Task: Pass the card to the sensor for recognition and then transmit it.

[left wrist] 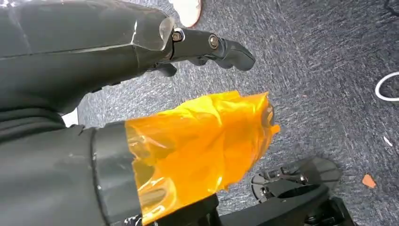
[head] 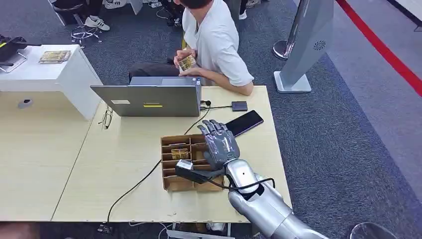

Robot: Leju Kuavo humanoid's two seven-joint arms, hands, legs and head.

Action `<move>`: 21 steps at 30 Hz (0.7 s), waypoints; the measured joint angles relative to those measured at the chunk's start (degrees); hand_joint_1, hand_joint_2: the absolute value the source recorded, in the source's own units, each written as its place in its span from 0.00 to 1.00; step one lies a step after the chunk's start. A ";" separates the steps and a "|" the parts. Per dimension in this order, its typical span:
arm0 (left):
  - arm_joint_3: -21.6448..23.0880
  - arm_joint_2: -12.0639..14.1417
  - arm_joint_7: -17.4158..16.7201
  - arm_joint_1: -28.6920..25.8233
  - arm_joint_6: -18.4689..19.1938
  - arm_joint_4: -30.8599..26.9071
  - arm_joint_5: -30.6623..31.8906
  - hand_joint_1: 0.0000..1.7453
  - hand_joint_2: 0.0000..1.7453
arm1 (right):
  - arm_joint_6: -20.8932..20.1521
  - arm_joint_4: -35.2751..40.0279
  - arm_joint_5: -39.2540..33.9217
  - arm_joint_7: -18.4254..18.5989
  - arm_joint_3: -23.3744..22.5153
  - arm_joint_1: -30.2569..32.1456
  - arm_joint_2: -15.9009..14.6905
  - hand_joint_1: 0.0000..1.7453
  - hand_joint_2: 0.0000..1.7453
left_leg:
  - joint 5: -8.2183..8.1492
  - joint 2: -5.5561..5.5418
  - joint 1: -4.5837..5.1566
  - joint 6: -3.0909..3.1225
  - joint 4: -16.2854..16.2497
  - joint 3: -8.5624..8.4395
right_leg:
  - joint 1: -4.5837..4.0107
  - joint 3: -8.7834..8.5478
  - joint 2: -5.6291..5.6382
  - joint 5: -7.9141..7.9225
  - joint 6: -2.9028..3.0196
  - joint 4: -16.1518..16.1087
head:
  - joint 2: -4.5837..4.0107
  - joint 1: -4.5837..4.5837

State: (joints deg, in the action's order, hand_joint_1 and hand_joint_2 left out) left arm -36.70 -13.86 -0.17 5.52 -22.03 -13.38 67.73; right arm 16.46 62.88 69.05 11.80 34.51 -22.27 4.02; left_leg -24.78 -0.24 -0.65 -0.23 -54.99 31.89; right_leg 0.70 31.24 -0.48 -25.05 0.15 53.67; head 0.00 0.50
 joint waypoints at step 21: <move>1.53 0.02 -0.37 0.00 0.35 0.00 1.20 0.00 0.00 | -0.11 -0.55 -0.15 0.04 -0.28 -0.01 0.00 0.48 1.00 | 0.00 0.00 0.00 0.00 0.00 0.00 | 0.00 0.00 0.00 0.00 0.00 0.00 | 0.00 0.00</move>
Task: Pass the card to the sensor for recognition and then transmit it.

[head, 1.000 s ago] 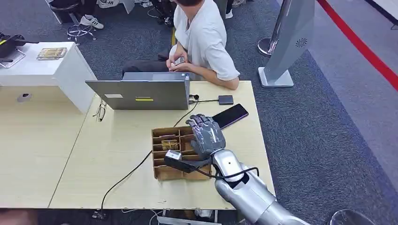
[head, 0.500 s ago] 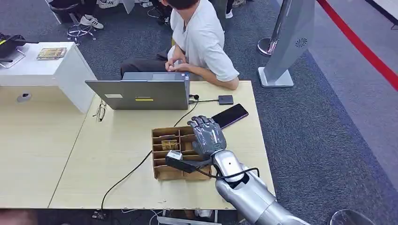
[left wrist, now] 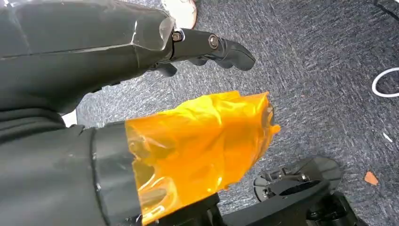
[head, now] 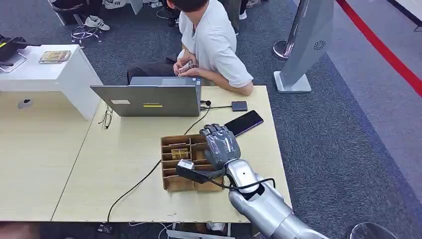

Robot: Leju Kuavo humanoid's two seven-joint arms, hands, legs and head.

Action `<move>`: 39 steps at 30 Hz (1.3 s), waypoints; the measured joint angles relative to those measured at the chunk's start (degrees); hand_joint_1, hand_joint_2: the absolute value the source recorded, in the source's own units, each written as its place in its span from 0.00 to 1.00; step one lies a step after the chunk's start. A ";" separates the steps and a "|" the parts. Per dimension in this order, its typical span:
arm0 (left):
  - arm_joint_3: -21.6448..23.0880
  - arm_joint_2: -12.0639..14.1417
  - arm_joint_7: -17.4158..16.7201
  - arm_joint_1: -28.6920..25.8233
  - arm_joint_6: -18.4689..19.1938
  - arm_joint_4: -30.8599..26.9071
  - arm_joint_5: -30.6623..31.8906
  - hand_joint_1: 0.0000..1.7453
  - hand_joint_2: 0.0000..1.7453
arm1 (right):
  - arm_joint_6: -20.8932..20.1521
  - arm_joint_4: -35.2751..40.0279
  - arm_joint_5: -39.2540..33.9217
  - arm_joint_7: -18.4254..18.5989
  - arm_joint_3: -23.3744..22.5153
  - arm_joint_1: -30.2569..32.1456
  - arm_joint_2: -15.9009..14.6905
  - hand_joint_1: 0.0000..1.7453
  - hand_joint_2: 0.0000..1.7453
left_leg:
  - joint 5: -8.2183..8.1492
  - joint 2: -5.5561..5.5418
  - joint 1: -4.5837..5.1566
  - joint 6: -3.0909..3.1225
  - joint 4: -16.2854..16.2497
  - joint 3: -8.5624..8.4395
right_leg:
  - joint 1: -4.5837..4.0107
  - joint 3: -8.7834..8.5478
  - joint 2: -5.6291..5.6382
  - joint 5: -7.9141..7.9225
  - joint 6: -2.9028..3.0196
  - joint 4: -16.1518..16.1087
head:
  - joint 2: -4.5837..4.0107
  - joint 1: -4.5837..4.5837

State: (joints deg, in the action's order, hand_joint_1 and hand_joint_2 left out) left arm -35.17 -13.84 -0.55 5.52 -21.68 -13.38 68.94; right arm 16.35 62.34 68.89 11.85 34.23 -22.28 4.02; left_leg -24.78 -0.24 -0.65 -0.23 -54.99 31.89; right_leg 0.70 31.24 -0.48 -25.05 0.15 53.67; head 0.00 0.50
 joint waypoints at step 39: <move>1.36 0.04 0.02 -0.09 0.33 0.00 -0.13 0.00 0.00 | 5.16 5.98 -0.07 -3.50 -0.07 1.40 0.02 1.00 1.00 | 0.00 0.00 0.00 0.00 0.00 0.00 | 0.00 0.01 0.00 0.00 0.00 0.00 | 0.00 0.00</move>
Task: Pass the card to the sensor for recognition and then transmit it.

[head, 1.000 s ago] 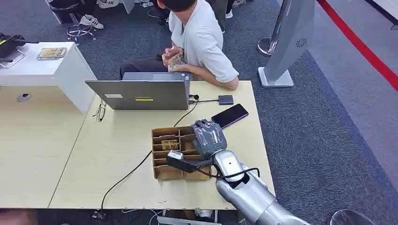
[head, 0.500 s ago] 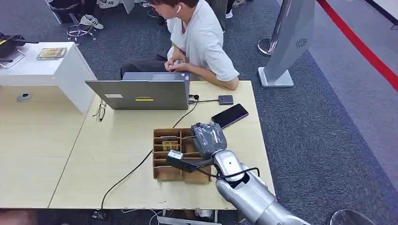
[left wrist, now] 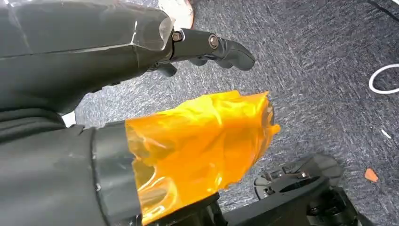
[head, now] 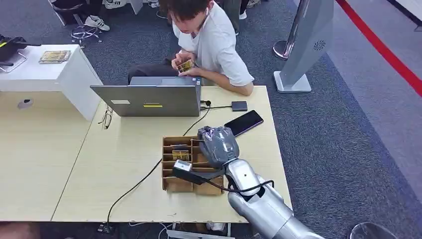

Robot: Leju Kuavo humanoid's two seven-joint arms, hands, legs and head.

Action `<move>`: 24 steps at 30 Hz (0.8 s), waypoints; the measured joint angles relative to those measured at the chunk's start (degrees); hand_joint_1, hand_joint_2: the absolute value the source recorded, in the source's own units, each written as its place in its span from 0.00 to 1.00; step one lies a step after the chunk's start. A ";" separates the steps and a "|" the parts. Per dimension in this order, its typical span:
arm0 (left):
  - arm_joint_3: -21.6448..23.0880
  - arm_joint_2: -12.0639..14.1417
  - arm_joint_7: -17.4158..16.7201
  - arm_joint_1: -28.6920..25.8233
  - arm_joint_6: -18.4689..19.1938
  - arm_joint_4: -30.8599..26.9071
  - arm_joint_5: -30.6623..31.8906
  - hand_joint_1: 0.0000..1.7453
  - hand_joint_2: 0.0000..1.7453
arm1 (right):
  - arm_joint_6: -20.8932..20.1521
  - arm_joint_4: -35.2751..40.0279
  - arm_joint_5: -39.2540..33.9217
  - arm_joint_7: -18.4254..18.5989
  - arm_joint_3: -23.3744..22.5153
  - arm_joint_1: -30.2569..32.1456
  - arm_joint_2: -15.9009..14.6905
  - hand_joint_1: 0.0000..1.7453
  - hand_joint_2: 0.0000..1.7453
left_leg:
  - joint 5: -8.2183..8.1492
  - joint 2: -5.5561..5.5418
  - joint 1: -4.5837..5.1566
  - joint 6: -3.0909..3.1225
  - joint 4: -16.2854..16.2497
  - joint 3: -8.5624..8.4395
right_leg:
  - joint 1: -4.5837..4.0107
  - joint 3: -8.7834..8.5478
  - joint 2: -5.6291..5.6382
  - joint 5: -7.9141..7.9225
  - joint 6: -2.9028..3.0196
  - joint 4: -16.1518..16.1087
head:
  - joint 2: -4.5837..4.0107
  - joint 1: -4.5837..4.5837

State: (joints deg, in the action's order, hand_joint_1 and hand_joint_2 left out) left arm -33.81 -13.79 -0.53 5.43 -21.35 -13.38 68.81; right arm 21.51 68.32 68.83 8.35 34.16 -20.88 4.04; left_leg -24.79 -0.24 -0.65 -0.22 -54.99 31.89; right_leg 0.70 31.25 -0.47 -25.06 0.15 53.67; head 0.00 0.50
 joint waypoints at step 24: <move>0.00 0.52 1.16 -0.35 -0.55 0.00 -2.49 0.00 0.00 | 7.30 25.80 -4.39 -7.94 -0.09 3.87 -1.53 1.00 1.00 | 0.00 0.00 0.00 0.00 0.00 0.00 | 0.00 0.00 0.00 0.00 0.00 0.00 | 0.00 0.00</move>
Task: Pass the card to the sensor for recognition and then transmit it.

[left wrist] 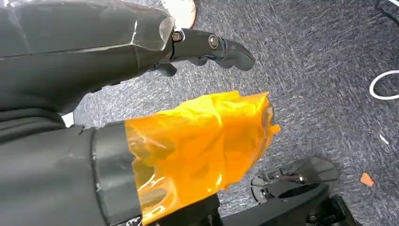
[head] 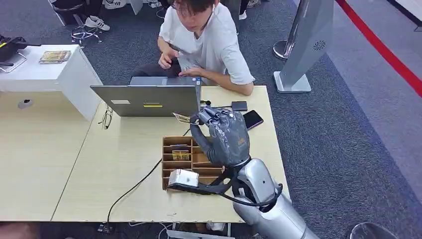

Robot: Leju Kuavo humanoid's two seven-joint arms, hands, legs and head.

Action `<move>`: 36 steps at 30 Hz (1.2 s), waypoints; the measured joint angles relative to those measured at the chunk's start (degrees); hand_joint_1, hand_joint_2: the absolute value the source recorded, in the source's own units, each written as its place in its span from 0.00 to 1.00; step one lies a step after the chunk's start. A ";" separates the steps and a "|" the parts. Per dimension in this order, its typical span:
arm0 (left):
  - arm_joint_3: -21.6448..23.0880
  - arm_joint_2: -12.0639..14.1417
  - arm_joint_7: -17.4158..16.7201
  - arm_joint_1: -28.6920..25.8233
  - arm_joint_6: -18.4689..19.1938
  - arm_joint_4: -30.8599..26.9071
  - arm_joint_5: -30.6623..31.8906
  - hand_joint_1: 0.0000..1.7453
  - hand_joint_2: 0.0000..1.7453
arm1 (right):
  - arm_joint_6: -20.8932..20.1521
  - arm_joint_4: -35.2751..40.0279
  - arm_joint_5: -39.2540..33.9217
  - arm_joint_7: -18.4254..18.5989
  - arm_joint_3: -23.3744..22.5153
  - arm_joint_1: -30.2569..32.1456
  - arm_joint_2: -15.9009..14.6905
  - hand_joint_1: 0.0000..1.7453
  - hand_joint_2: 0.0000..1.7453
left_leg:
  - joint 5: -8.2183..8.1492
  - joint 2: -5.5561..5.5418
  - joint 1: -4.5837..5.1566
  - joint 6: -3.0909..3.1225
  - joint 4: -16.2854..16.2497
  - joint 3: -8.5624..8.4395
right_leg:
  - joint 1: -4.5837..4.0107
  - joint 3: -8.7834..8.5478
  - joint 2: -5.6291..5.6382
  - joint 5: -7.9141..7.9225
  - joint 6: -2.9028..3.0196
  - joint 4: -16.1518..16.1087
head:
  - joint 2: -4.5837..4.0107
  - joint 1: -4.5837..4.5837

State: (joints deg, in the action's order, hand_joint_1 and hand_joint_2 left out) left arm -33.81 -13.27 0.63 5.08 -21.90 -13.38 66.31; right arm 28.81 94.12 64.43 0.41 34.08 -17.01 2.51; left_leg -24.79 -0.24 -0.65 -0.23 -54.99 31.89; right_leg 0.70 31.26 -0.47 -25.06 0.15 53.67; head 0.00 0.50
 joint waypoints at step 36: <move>0.00 2.40 4.74 -3.36 -2.14 0.15 -0.90 0.00 0.00 | 7.19 13.75 -3.50 -6.49 -1.29 6.05 -2.88 1.00 1.00 | -0.02 0.02 0.00 0.01 0.00 0.01 | 0.00 0.00 0.02 -0.01 0.00 -0.01 | 0.00 0.00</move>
State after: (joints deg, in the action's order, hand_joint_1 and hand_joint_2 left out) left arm -33.81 -10.86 5.38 1.72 -24.04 -13.22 65.42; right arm 36.00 107.86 60.94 -6.08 32.79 -10.95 -0.37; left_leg -24.80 -0.22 -0.65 -0.22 -54.98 31.90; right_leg 0.70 31.26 -0.46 -25.06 0.15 53.66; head 0.00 0.50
